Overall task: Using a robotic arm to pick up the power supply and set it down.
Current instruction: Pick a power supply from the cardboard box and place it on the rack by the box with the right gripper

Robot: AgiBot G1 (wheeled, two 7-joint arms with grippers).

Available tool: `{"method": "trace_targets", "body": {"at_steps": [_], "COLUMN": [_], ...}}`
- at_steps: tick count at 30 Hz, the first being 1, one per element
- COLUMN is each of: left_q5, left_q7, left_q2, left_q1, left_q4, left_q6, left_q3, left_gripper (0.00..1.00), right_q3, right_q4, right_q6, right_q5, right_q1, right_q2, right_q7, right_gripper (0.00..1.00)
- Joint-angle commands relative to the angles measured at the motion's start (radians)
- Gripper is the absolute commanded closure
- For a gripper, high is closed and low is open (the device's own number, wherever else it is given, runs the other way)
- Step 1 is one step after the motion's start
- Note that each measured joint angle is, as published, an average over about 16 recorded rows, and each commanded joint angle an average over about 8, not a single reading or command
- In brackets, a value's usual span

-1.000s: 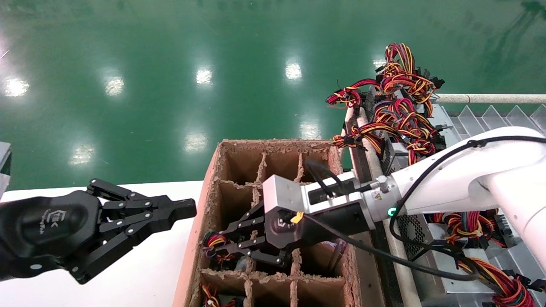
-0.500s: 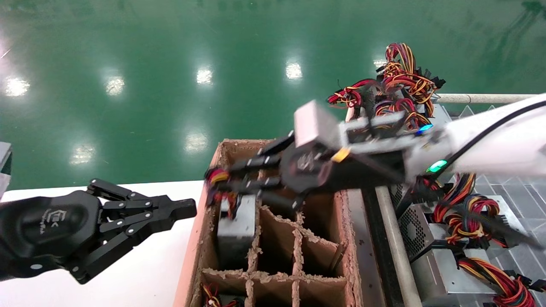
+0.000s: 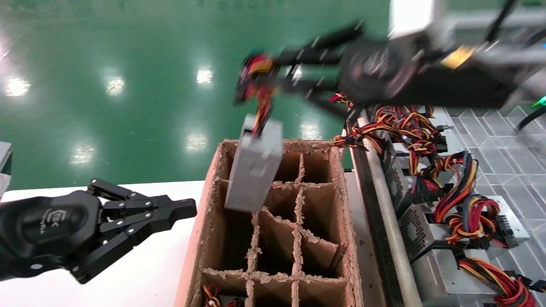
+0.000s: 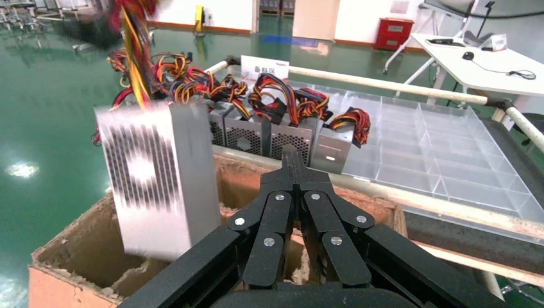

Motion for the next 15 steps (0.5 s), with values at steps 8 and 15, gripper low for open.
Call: {"method": "trace_targets", "body": {"at_steps": [8, 15], "left_q5": [0.000, 0.000], "left_q7": [0.000, 0.000], "left_q2": [0.000, 0.000], "left_q1": [0.000, 0.000], "left_q4": [0.000, 0.000], "left_q6": [0.000, 0.000], "left_q3": [0.000, 0.000], "left_gripper": [1.00, 1.00], "right_q3": [0.007, -0.043], "right_q4": [-0.063, -0.196], "right_q6": [0.029, 0.050], "right_q5": [-0.103, -0.263], "right_q1": [0.188, 0.373], "right_q2": [0.040, 0.043], "right_q7": [-0.101, -0.184], "right_gripper": [1.00, 1.00]}}
